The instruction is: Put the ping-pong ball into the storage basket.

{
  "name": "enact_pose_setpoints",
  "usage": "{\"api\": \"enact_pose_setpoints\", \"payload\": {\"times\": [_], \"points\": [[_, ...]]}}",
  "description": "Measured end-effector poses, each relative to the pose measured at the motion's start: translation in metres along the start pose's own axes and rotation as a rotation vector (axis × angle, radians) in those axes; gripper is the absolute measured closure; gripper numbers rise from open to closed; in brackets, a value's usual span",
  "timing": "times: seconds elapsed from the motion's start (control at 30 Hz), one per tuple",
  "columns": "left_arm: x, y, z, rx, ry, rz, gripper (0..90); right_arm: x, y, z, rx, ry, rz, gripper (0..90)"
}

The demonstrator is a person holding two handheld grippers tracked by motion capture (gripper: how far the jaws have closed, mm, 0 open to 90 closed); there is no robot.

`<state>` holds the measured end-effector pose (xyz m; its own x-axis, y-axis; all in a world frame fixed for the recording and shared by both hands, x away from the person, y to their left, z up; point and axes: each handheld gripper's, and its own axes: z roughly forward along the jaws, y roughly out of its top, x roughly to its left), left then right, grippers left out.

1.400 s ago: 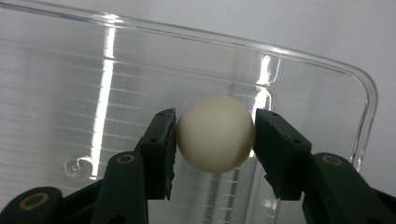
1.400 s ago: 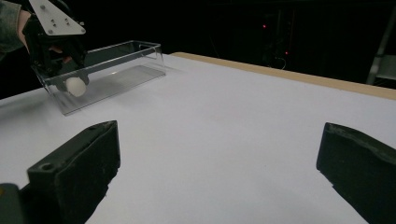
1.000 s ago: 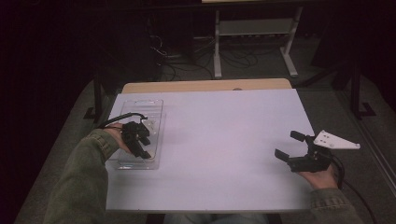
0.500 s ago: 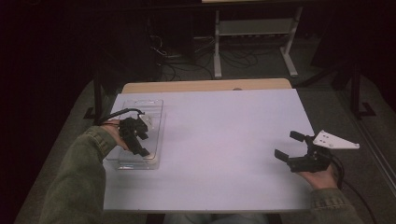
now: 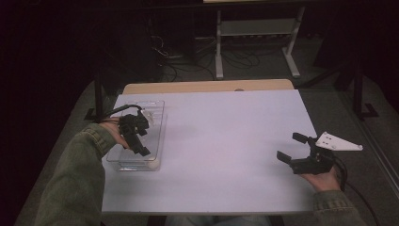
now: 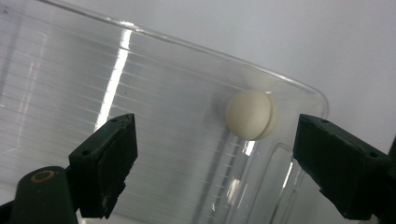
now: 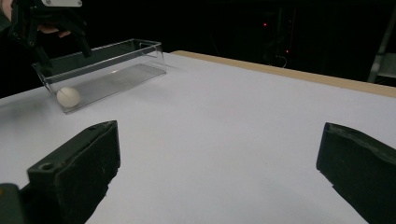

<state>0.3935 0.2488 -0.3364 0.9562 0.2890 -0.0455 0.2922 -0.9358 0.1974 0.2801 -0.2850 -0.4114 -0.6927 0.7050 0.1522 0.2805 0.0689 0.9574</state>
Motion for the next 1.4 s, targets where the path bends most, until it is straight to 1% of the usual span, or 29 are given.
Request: {"api": "enact_pose_setpoints", "payload": {"times": [0.1,0.13,0.17,0.23,0.3,0.37,0.47,0.6,0.73,0.8,0.9,0.97,1.1,1.17,1.2,1.27,1.3,1.37,1.4], "points": [[0.0,0.0,-0.003,-0.012,-0.009,-0.012,9.0,0.0,0.0,0.0,0.0,0.0,0.001,0.0],[-0.001,0.001,-0.006,-0.026,-0.011,-0.02,9.0,0.0,0.0,0.0,0.0,0.0,0.001,0.0],[-0.001,0.001,-0.007,-0.028,-0.014,-0.03,2.8,0.0,0.0,0.0,-0.001,0.0,0.003,0.0],[-0.002,0.0,-0.01,-0.028,-0.012,-0.039,0.0,0.0,0.0,0.0,-0.002,0.0,0.002,0.0],[-0.002,0.0,-0.014,-0.048,-0.025,-0.039,0.0,0.0,0.0,-0.001,-0.003,-0.001,0.003,0.0],[-0.004,0.001,-0.017,-0.063,-0.02,-0.039,0.0,0.0,0.0,-0.001,-0.004,0.0,0.004,0.0],[-0.007,0.002,-0.022,-0.065,-0.019,-0.032,0.0,0.0,0.0,-0.001,-0.004,-0.001,0.004,0.0],[-0.01,0.003,-0.028,-0.082,-0.009,-0.022,0.0,0.0,0.0,-0.001,-0.005,-0.002,0.002,0.0],[-0.014,0.002,-0.028,-0.069,-0.005,-0.021,0.0,0.0,0.0,-0.001,-0.006,-0.003,0.002,0.0],[-0.016,0.002,-0.028,-0.072,0.001,-0.018,0.0,0.0,0.0,-0.002,-0.008,-0.003,0.002,0.0],[-0.017,0.0,-0.03,-0.095,0.012,-0.027,0.0,-0.001,0.0,-0.002,-0.006,-0.003,0.002,0.0],[-0.018,-0.001,-0.031,-0.1,0.024,-0.025,0.0,-0.001,0.0,-0.002,-0.007,-0.003,0.003,0.0],[-0.02,-0.006,-0.033,-0.155,0.038,-0.029,0.0,-0.001,0.0,-0.002,-0.008,-0.003,0.002,0.0],[-0.021,-0.009,-0.034,-0.171,0.041,-0.034,0.0,-0.001,0.0,-0.002,-0.009,-0.004,0.002,0.0],[-0.022,-0.01,-0.033,-0.18,0.04,-0.044,0.0,-0.001,0.0,-0.002,-0.008,-0.004,0.002,0.0],[-0.023,-0.012,-0.033,-0.185,0.041,-0.047,0.0,-0.001,0.0,-0.002,-0.009,-0.004,0.001,0.0],[-0.027,-0.017,-0.033,-0.213,0.044,-0.049,0.0,-0.001,0.0,-0.002,-0.009,-0.004,0.001,0.0],[-0.03,-0.021,-0.033,-0.233,0.046,-0.049,0.0,-0.001,0.0,-0.002,-0.008,-0.004,0.002,0.0],[-0.03,-0.021,-0.033,-0.233,0.046,-0.049,0.0,-0.001,0.0,-0.002,-0.009,-0.004,0.001,0.0]]}}
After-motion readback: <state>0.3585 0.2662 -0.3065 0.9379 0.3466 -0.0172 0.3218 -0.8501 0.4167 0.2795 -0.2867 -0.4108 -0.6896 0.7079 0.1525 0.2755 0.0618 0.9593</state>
